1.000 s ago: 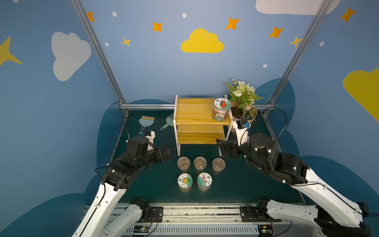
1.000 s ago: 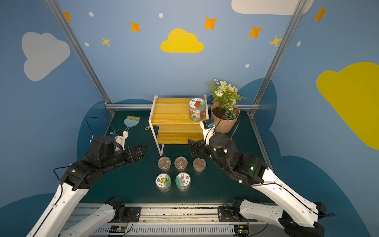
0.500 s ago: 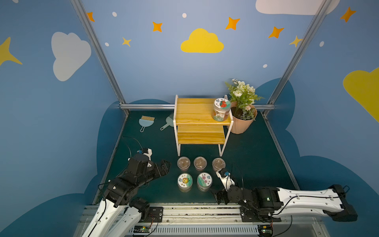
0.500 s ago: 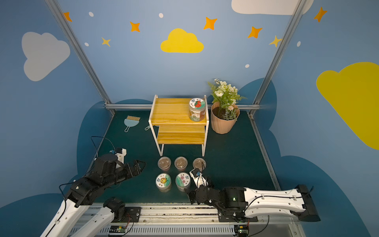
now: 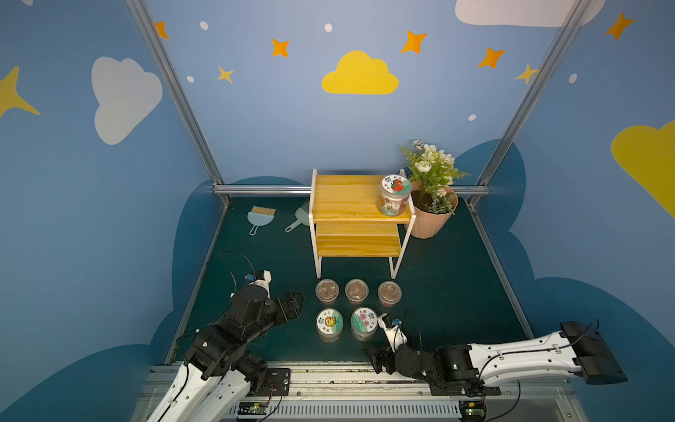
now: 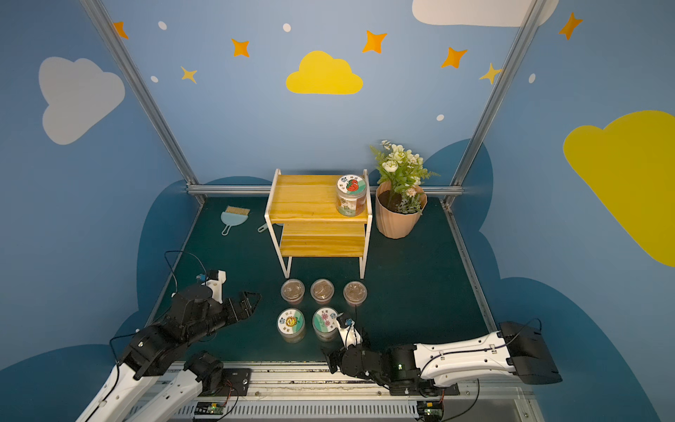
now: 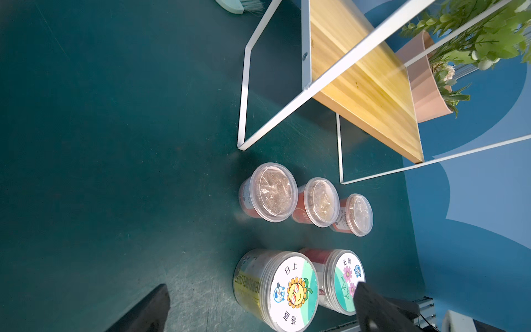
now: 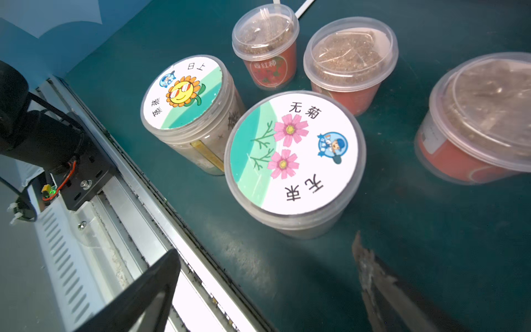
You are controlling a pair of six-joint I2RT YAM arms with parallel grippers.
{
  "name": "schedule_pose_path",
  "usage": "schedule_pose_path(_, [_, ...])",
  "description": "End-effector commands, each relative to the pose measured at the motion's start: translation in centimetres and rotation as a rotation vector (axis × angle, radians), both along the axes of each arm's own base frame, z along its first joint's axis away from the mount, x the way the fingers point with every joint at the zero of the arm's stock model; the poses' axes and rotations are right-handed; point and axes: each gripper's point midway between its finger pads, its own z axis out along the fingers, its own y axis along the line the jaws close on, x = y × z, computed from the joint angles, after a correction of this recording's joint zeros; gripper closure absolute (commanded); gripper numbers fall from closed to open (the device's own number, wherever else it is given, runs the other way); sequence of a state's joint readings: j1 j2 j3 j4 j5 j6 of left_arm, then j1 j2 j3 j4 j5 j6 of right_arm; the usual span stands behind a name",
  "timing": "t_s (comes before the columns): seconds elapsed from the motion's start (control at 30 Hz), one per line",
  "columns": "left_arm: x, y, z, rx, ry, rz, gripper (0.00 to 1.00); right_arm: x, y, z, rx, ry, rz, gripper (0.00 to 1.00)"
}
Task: Place the seed container on the shelf
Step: Pick up the seed jar at the center of the board.
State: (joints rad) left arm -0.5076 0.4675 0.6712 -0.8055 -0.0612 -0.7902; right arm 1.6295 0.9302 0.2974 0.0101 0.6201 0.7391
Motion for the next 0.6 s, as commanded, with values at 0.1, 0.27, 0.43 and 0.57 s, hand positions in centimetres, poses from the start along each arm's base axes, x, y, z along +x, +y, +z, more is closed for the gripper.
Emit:
schedule_pose_path(0.1, [1.0, -0.4, -1.1, 0.017, -0.018, 0.006, 0.00, 0.9, 1.0, -0.4, 0.053, -0.021, -0.012, 0.02])
schedule_pose_path(0.27, [2.0, -0.3, -1.7, 0.036, -0.030, 0.038, 0.00, 1.4, 1.4, -1.2, 0.023, -0.061, -0.003, 0.02])
schedule_pose_path(0.43, [2.7, -0.7, -1.8, 0.037, -0.041, 0.038, 0.00, 2.5, 1.5, -2.7, -0.020, -0.065, -0.021, 0.02])
schedule_pose_path(0.57, [2.7, -0.7, -2.0, 0.048, -0.044, 0.027, 0.00, 3.6, 1.7, -3.1, -0.035, -0.110, -0.051, 0.02])
